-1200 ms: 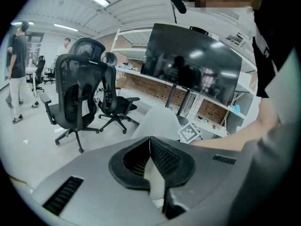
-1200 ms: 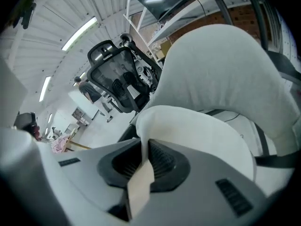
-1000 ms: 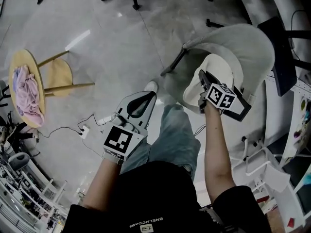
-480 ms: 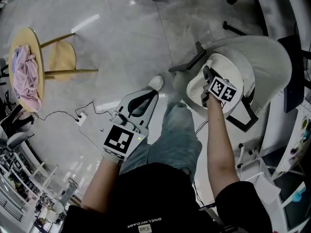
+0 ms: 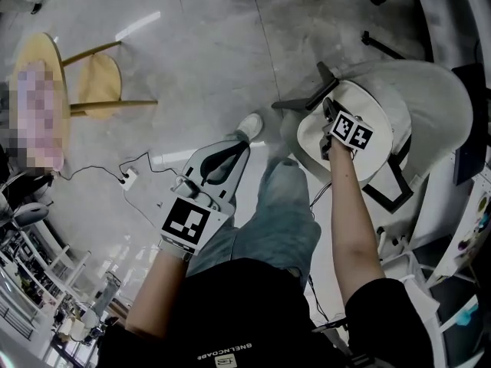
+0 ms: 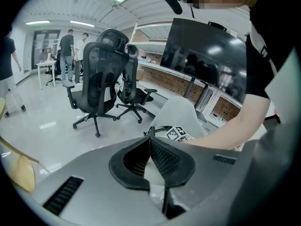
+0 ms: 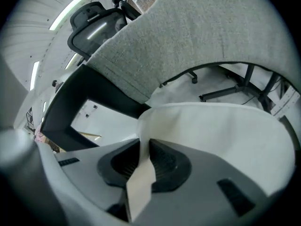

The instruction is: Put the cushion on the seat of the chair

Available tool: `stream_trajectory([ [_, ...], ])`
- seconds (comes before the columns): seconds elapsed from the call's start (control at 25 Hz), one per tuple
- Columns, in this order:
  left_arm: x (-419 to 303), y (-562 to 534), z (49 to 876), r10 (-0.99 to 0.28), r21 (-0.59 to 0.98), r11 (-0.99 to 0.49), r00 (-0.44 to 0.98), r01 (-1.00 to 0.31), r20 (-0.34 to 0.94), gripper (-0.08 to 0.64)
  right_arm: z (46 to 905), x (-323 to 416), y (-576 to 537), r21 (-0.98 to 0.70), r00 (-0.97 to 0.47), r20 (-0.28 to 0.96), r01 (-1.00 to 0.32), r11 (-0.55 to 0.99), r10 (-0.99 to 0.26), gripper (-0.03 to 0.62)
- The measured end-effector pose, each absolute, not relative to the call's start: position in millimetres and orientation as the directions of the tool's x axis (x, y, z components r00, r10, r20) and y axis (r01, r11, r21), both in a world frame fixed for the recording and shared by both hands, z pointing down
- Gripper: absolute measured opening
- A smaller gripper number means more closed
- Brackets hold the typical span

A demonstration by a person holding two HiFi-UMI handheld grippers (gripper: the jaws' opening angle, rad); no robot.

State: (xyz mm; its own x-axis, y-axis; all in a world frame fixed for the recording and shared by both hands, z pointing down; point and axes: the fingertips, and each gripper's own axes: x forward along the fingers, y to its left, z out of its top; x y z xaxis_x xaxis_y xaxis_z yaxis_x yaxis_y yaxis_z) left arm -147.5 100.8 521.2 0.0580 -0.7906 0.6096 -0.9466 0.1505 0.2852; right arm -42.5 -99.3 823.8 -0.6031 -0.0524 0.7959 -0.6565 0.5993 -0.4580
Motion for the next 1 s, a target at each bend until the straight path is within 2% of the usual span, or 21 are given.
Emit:
stream_trajectory([
  [0.32, -148.1, 108.3, 528.0, -0.779, 0.285, 0.149, 0.066, -0.947, 0.624, 0.012, 842.8, -44.8, -95.2, -0.449, -0.578, 0.815, -0.672, 0.589, -0.037, 0.092],
  [0.64, -148.2, 115.6, 530.9, -0.773, 0.297, 0.147, 0.078, -0.944, 0.63, 0.012, 842.9, -54.3, -88.3, -0.501, -0.622, 0.782, -0.654, 0.566, -0.027, 0.175],
  [0.84, -149.9, 117.0, 526.4, -0.778, 0.289, 0.125, 0.087, -0.949, 0.623, 0.012, 827.1, -50.5, -95.3, -0.521, -0.65, 0.758, -0.654, 0.549, -0.056, 0.23],
  [1.0, -147.3, 112.9, 519.3, -0.782, 0.289, 0.101, 0.104, -0.952, 0.614, 0.012, 810.4, -38.9, -106.0, -0.509, -0.65, 0.754, -0.67, 0.541, -0.096, 0.23],
])
